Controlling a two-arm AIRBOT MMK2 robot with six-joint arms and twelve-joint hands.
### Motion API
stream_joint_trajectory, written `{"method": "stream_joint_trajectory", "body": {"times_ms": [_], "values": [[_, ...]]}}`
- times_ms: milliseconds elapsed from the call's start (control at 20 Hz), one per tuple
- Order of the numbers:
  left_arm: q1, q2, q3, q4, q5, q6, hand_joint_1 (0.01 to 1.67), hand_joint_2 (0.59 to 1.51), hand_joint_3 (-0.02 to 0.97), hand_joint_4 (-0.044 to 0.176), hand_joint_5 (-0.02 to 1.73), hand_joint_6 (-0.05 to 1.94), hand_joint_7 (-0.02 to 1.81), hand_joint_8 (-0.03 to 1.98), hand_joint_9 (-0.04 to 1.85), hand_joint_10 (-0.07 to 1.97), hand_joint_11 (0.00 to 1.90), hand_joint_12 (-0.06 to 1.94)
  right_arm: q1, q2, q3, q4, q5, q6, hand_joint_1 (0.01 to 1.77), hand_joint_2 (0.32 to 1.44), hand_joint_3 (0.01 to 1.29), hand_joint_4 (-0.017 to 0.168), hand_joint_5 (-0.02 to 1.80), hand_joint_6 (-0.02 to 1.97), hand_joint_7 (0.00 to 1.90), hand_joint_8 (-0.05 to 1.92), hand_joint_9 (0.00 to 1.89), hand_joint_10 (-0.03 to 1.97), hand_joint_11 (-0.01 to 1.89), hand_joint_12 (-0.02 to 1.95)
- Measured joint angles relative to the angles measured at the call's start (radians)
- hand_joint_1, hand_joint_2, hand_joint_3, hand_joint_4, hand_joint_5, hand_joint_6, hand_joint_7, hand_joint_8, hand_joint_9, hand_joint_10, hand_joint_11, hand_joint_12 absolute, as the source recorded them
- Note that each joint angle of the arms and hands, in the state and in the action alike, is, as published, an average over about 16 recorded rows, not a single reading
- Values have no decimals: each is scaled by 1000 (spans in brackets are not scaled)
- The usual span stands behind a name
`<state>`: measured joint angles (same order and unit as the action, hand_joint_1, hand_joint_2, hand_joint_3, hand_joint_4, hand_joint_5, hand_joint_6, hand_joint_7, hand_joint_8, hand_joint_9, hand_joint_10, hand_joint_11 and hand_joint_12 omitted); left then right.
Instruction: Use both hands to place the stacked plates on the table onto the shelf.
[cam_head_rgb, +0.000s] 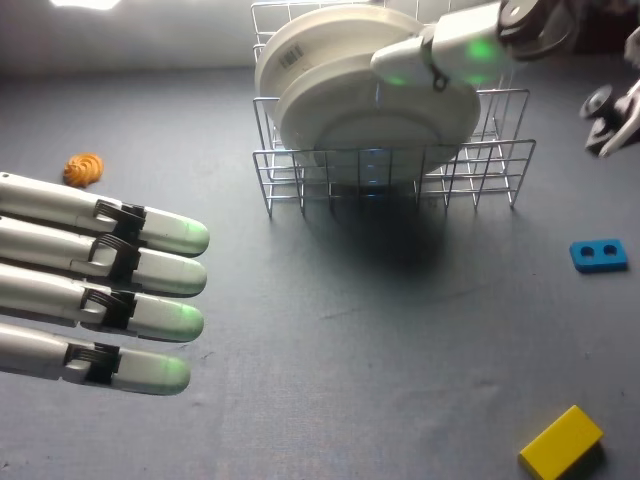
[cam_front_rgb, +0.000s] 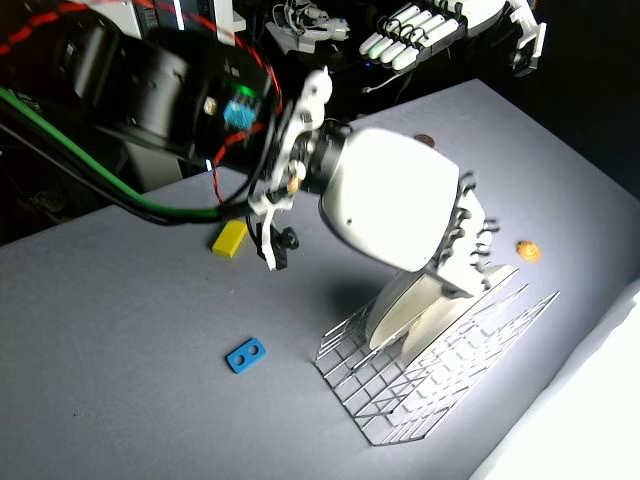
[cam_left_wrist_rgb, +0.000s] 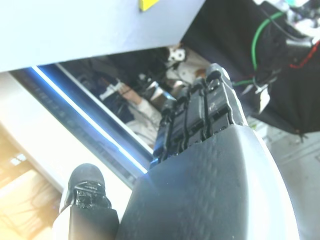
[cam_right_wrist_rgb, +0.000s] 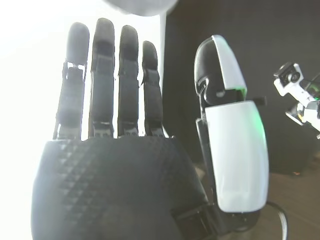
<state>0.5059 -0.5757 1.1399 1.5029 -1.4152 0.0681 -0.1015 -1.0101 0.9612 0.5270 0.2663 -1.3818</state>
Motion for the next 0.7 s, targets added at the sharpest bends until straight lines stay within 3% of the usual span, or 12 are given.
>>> {"method": "stream_joint_trajectory", "body": {"times_ms": [150, 350, 700], "values": [[-1, 1, 2, 1, -1, 0, 20, 1149, 21, 7, 191, 155, 194, 193, 163, 143, 99, 247, 19, 54, -56, -105, 7, 27, 670, 1108, 12, -2, 688, 145, 816, 134, 803, 177, 472, 1163], [-3, 3, 5, 1, -3, 1, 19, 1150, 20, 8, 458, 611, 492, 661, 435, 629, 324, 717, 23, 127, -122, -255, 21, 91, 508, 1078, 12, -1, 808, 602, 929, 582, 922, 621, 715, 1371], [-4, 5, 9, 1, -5, 1, 20, 1160, 21, 11, 802, 1119, 882, 1213, 789, 1216, 602, 1303, 7, 202, -189, -413, 37, 175, 301, 1048, 12, 2, 981, 1106, 1100, 1070, 1097, 1121, 1033, 1586]]}}
